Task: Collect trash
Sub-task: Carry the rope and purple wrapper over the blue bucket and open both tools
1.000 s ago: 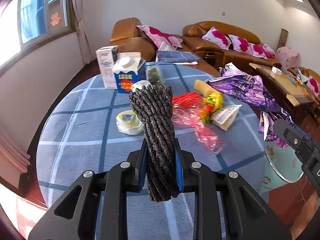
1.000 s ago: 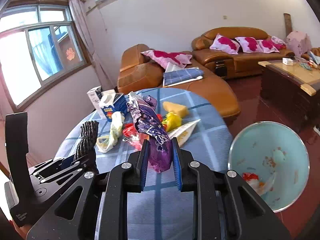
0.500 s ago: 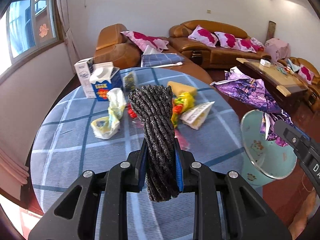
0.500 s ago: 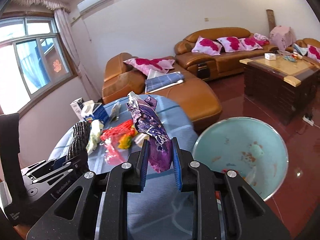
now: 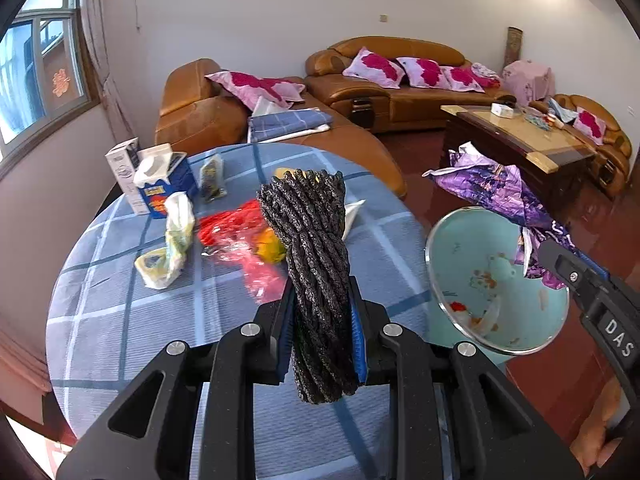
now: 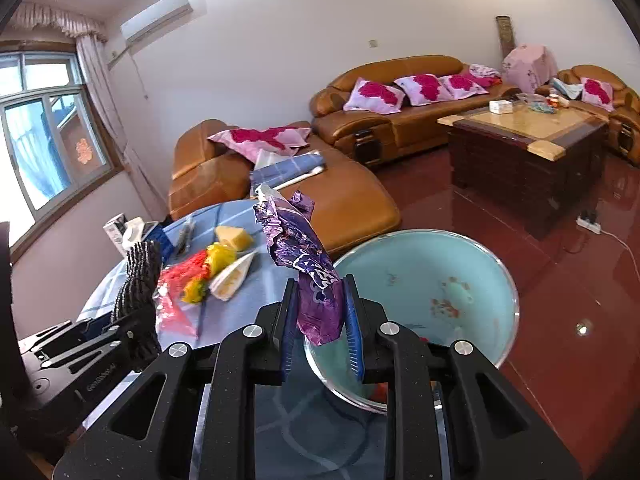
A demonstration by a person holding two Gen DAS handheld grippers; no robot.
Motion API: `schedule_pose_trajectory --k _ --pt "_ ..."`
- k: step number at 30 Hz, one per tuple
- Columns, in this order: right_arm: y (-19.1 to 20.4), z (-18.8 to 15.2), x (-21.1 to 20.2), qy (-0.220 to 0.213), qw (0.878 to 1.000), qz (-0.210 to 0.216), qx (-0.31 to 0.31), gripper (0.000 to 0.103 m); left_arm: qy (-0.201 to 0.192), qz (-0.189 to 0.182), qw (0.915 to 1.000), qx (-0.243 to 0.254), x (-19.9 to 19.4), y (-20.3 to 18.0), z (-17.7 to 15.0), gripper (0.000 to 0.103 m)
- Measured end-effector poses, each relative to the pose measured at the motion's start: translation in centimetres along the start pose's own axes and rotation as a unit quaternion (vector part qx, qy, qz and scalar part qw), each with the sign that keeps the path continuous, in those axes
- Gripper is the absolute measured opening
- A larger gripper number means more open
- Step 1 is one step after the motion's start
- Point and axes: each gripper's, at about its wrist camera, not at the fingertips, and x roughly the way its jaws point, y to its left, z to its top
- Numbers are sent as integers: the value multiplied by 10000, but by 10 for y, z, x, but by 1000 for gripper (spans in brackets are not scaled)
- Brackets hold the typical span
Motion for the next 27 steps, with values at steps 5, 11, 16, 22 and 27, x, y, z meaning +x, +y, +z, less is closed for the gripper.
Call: schedule_pose_trajectory --k 5,11,16,22,27 --pt "-17 -2 0 -20 9998 -189 105 23 -12 -70 9999 143 1 -18 4 24" --pt "-38 1 -4 -136 9987 -408 264 23 -44 -213 9992 342 3 -42 8 24" --pt "-52 5 -5 -226 9973 -621 325 23 -61 -308 9983 481 6 -62 15 24" --pt "-69 5 -3 -268 9942 -963 397 23 -117 -457 9964 699 11 -86 22 24" --pt "-85 2 3 -220 9904 -1286 449 23 -108 -556 9951 807 19 -104 24 24"
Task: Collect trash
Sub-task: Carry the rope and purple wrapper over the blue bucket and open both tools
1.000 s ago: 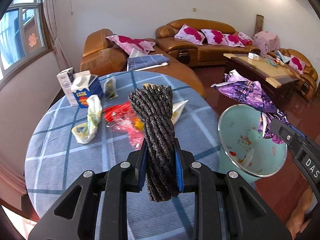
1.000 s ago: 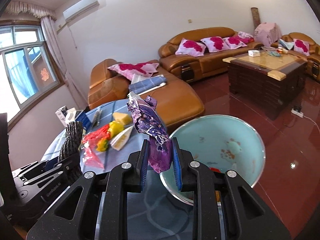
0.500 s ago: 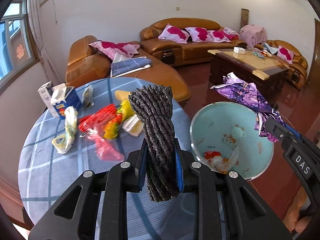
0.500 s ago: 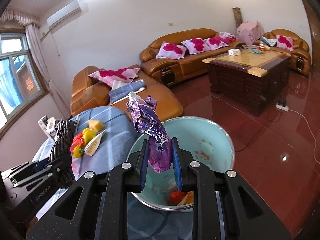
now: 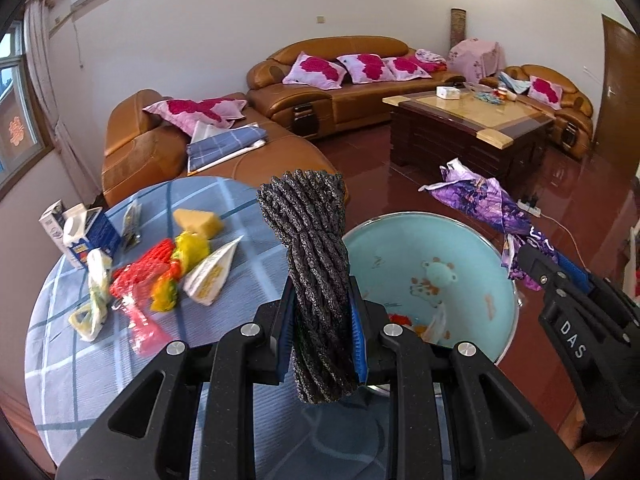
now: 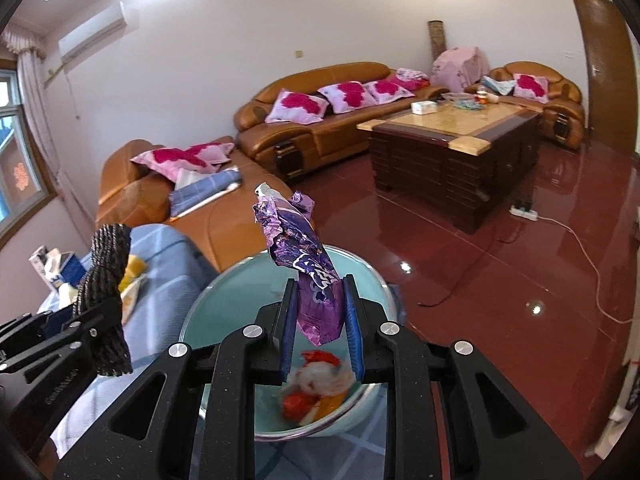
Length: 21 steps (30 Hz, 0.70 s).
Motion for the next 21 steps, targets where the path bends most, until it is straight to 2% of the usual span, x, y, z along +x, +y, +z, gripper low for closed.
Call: schedule_pose_trajectory --k 10,21 --pt "-20 -10 27 341 9985 -395 168 23 229 -97 9994 252 32 -26 1 24" --pt "-20 -17 44 646 9969 -430 113 24 577 -275 9973 367 65 -41 -6 24"
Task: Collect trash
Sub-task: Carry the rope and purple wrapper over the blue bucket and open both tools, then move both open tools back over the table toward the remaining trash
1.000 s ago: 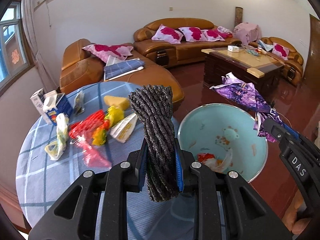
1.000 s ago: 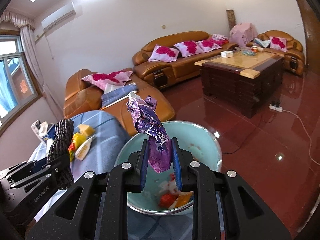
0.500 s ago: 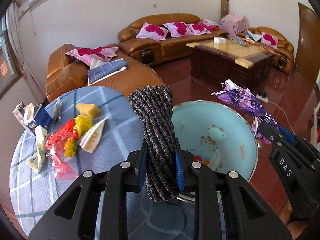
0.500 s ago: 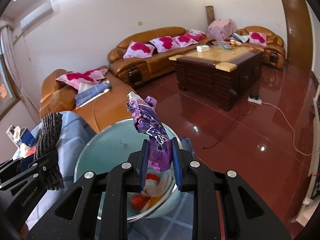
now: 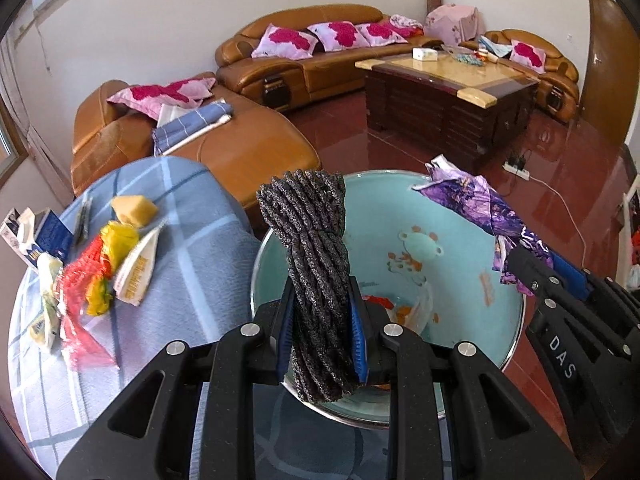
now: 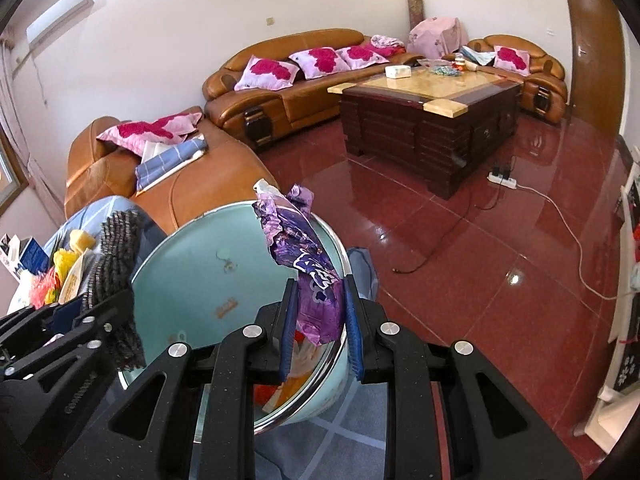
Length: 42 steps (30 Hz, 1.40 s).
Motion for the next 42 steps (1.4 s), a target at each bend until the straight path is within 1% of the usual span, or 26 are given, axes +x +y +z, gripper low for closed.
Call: schedule_pose_trajectory --k 3,5,8,12,14,15,17,20,21,22,23,24,26,31,34,35,39,42 --pt "-1 -1 3 70 10000 36 31 26 72 -20 10000 15 6 -2 0 24" --pt "-2 -2 6 142 9998 78 69 27 112 -6 9999 25 10 -3 0 27" --pt "-2 -2 7 198 9996 139 116 29 160 21 9999 -3 12 -2 -1 28" --pt "-3 0 3 118 9996 227 137 33 196 33 9998 -38 13 -1 0 31" --pt "-5 1 0 59 9995 260 162 35 175 39 9998 -26 12 -1 -1 40" --pt "-5 2 -1 38 9995 277 171 36 145 46 9999 -15 10 -1 -1 42" --pt "-7 3 -4 -34 9994 275 206 36 100 38 9999 -25 8 0 -1 51" --pt "-12 5 -11 -201 9989 237 340 36 -15 -169 9998 -108 0 4 0 59" --pt "-13 6 -13 -248 9988 218 370 36 -111 -316 9993 -181 -6 9 -1 60" --pt "-16 7 -15 -307 9986 188 398 36 -172 -416 9987 -236 -11 13 -1 66" --pt "-17 8 -18 -379 9983 140 417 36 -237 -492 9981 -295 -16 17 -2 75" --pt "-18 9 -19 -420 9982 109 417 38 -313 -528 9975 -359 -22 23 -2 78" --pt "-17 9 -22 -496 9979 42 422 39 -470 -537 9963 -487 -34 35 -4 80" --pt "-15 8 -23 -500 9978 45 436 40 -558 -477 9945 -741 -51 59 -10 81" --pt "-14 8 -26 -543 9976 60 413 40 -585 -274 9939 -892 -60 75 -17 81" --pt "-13 7 -27 -560 9976 77 391 40 -586 -142 9939 -918 -63 82 -21 81" --pt "-3 5 -28 -547 9980 185 252 40 -491 334 9937 -955 -68 99 -38 81" --pt "7 1 -29 -524 9983 239 70 40 -379 582 9918 -1074 -69 112 -49 81"
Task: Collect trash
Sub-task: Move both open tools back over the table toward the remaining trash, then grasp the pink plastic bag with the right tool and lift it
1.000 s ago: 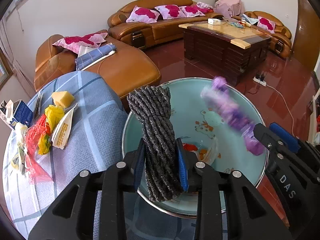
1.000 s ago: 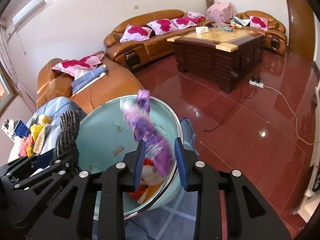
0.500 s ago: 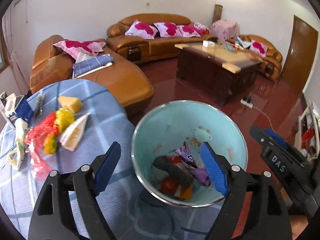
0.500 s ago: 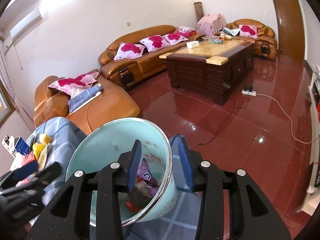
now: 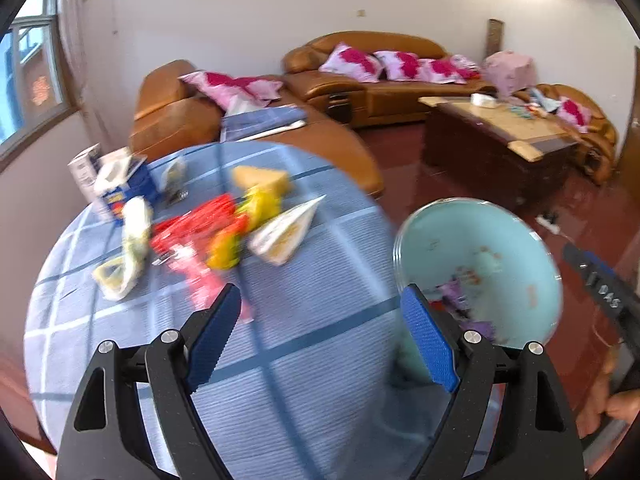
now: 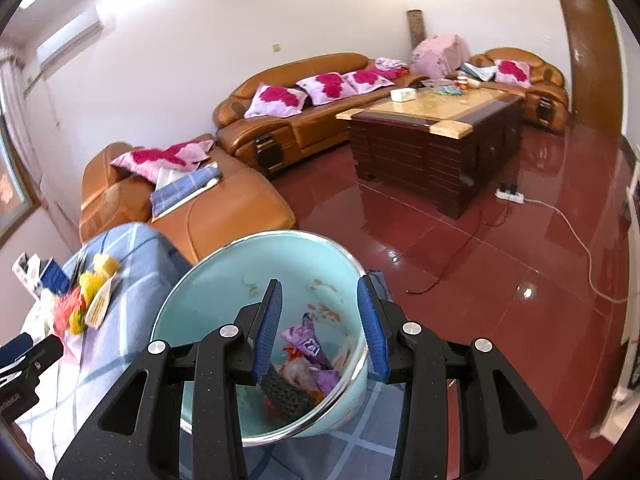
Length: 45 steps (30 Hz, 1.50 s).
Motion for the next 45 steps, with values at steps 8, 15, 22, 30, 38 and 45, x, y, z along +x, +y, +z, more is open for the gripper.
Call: schedule_pose_trajectory --k 8,15,22,30,38,45 --pt "34 -10 -8 57 9986 225 -483 40 169 266 9989 -335 3 34 -10 81" --pt "67 -11 -12 81 9964 397 -751 40 221 453 9975 -497 2 58 -13 81" --pt "115 -16 -16 177 9904 710 -1175 40 236 756 9943 -711 5 97 -21 81" --pt "171 -25 -10 338 9823 1064 -1506 40 433 957 9873 -1191 9 157 -36 80" --pt "220 -34 -4 523 9702 1438 -1877 40 461 1185 9817 -1419 10 196 -42 80" --pt "265 -38 9 821 9534 1881 -2213 44 493 1274 9778 -1587 15 223 -42 80"
